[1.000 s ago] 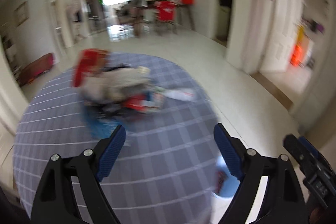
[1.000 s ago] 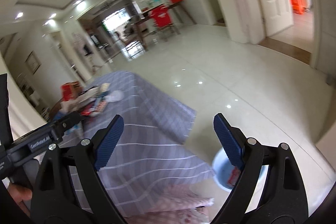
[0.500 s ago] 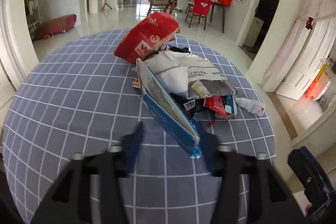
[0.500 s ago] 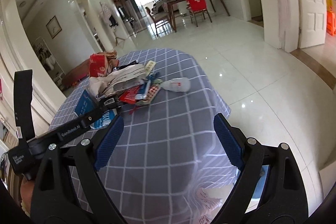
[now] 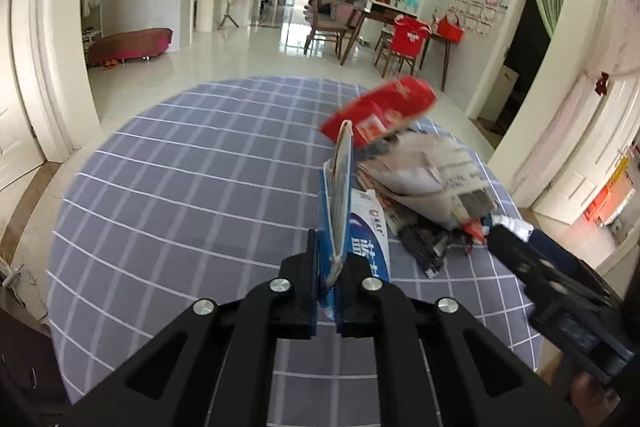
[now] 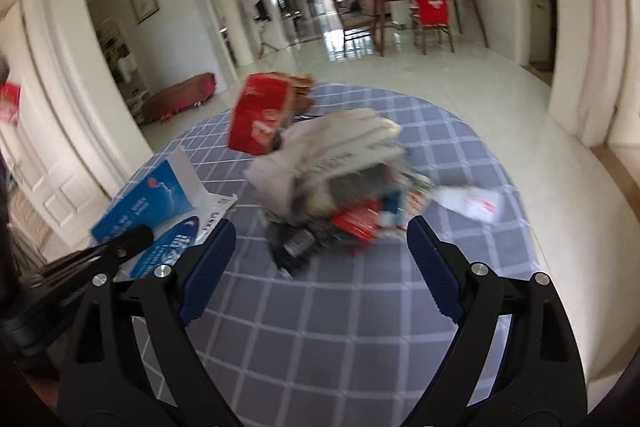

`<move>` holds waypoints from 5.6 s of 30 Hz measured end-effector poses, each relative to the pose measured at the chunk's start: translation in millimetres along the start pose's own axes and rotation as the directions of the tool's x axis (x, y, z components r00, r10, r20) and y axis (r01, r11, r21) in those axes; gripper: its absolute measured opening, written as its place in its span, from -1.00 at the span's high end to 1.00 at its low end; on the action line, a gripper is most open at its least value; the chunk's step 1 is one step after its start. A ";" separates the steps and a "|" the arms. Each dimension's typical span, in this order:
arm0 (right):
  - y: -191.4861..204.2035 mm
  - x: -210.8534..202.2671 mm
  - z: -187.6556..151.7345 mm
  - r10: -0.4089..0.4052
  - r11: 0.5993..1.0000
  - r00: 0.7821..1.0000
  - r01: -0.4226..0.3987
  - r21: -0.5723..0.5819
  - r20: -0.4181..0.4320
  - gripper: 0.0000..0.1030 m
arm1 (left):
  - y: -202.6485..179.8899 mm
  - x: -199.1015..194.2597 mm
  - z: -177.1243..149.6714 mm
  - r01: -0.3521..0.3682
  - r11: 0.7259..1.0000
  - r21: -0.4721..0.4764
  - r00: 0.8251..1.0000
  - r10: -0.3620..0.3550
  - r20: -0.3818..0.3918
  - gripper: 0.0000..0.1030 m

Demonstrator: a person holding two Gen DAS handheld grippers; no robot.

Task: Collect trash
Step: 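Grasp the blue toothpaste box with the left tool while the right tool grasps the newspaper bundle, then carry both items to the blue basin and release them inside, then grasp the blue-white tube with the left tool while the right tool grasps the white bottle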

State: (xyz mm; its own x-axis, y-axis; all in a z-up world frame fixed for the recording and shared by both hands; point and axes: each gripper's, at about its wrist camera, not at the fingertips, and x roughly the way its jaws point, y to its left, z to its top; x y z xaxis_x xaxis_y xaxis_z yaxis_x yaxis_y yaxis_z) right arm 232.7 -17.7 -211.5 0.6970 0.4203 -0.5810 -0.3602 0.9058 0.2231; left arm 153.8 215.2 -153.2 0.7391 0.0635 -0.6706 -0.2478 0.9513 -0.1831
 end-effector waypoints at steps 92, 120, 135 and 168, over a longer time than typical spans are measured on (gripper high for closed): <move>-291.8 -172.1 -169.8 -0.253 0.783 0.967 0.184 0.595 0.033 -0.32 | -312.6 32.2 -114.0 0.333 0.813 0.477 0.936 -0.227 -0.268 -0.54; -144.7 -101.8 -63.0 -0.047 0.956 0.998 0.032 0.292 0.045 -0.32 | -135.2 19.6 -29.0 0.105 0.942 0.318 0.991 -0.071 -0.117 -0.54; -139.0 -39.0 -23.0 -0.100 0.978 0.995 0.098 0.183 0.001 -0.32 | -158.2 71.5 5.8 0.216 0.904 0.369 0.971 -0.158 -0.180 0.01; -121.5 11.4 3.1 -0.043 0.999 0.997 0.044 0.023 -0.067 0.25 | -141.1 56.1 24.9 0.250 0.924 0.289 0.966 -0.217 -0.142 0.78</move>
State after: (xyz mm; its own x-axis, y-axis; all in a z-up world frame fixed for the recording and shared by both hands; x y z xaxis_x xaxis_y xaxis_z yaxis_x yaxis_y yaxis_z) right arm 286.4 -122.8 -242.7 0.6685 0.3768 -0.6412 -0.3150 0.9244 0.2148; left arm 245.8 92.0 -147.1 0.6790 -0.1883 -0.7096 0.1370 0.9821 -0.1296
